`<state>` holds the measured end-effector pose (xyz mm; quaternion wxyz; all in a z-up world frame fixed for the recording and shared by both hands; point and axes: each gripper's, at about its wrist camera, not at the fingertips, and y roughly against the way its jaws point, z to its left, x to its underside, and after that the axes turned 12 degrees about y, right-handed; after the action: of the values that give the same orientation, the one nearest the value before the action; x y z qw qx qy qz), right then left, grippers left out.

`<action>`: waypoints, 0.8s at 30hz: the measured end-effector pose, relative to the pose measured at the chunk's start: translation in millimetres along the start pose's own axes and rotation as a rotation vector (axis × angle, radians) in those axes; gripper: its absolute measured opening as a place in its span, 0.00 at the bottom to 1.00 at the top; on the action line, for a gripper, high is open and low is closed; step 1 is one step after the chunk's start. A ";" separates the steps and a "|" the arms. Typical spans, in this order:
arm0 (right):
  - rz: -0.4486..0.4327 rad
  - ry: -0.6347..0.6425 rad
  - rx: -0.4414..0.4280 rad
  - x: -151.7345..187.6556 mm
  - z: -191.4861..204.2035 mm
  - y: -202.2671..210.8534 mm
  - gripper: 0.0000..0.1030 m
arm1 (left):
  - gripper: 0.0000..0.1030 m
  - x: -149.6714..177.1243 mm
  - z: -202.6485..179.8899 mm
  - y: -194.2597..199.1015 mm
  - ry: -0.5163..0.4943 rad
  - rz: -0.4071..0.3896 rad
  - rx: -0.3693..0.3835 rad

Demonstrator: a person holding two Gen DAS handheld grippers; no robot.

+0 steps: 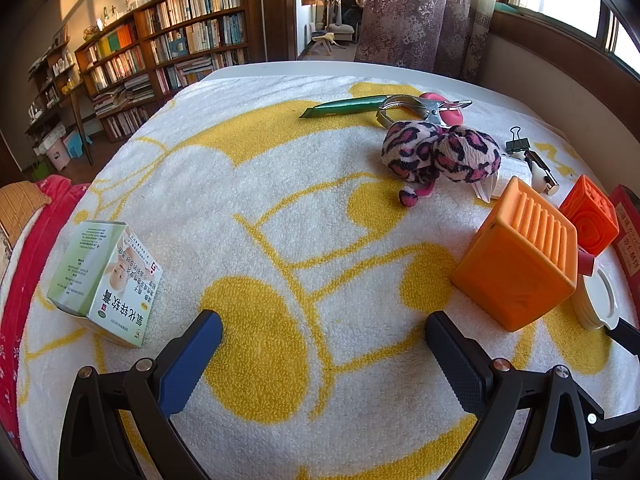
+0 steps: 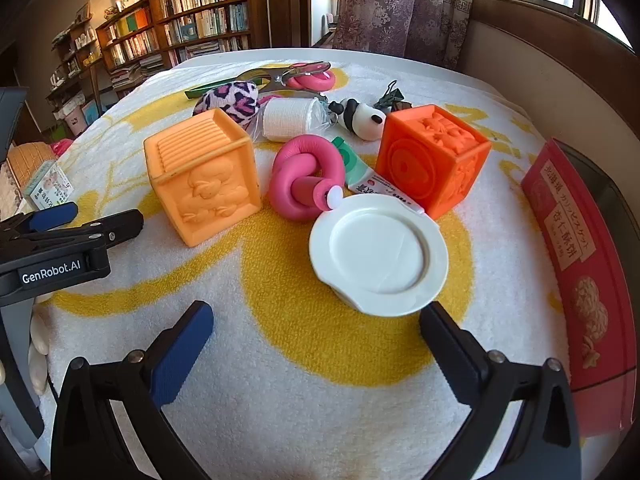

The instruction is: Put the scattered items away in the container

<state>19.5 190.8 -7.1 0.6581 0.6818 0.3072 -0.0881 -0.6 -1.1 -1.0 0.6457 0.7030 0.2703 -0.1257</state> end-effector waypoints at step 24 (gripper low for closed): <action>-0.016 -0.024 -0.031 1.3 -5.1 2.0 1.00 | 1.00 7.4 9.0 7.9 0.031 -0.004 -0.014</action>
<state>20.1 196.2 -5.5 0.6716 0.6677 0.3063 -0.0968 11.2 -8.4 0.5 0.6462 0.6997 0.2826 -0.1141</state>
